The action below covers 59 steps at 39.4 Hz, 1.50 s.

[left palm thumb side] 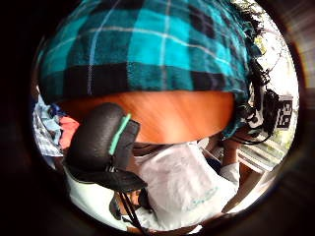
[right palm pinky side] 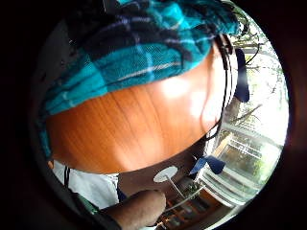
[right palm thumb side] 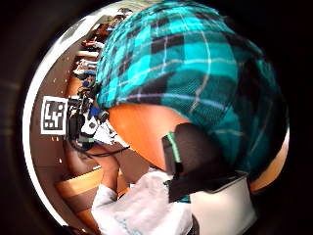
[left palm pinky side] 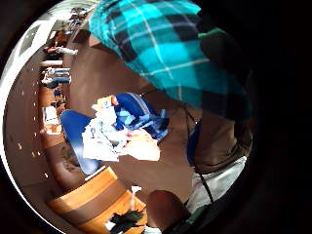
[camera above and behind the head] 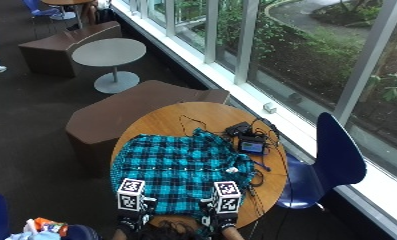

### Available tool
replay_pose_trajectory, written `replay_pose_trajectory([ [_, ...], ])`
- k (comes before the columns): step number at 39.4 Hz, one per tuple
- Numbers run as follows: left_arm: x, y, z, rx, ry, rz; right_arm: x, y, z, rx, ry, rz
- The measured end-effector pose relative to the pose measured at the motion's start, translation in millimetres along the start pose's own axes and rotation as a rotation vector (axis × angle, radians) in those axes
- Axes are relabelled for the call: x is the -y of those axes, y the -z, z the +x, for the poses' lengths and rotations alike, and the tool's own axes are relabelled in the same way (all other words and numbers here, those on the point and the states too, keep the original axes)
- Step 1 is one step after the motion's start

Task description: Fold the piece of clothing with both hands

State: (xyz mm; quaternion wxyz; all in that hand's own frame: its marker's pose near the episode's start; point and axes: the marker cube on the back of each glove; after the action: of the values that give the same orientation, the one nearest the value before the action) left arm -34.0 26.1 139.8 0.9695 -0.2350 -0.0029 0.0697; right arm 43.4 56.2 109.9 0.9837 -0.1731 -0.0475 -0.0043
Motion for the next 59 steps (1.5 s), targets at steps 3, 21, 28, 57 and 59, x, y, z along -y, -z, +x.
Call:
replay_pose_trajectory([
  [3,8,-6,-7,-0.014,0.016,0.111,4,-2,5,-0.004,-0.011,0.026],
  [21,-53,59,-19,-0.074,-0.070,0.721,-21,67,16,-0.119,0.238,0.309],
  [28,-71,113,-30,-0.181,-0.163,0.672,-20,128,22,0.119,0.388,0.125],
  [57,186,92,-79,-0.135,0.120,0.101,266,142,27,0.106,-0.083,0.117],
  [59,182,95,-80,-0.093,0.169,0.153,270,137,34,0.090,-0.104,0.160],
])
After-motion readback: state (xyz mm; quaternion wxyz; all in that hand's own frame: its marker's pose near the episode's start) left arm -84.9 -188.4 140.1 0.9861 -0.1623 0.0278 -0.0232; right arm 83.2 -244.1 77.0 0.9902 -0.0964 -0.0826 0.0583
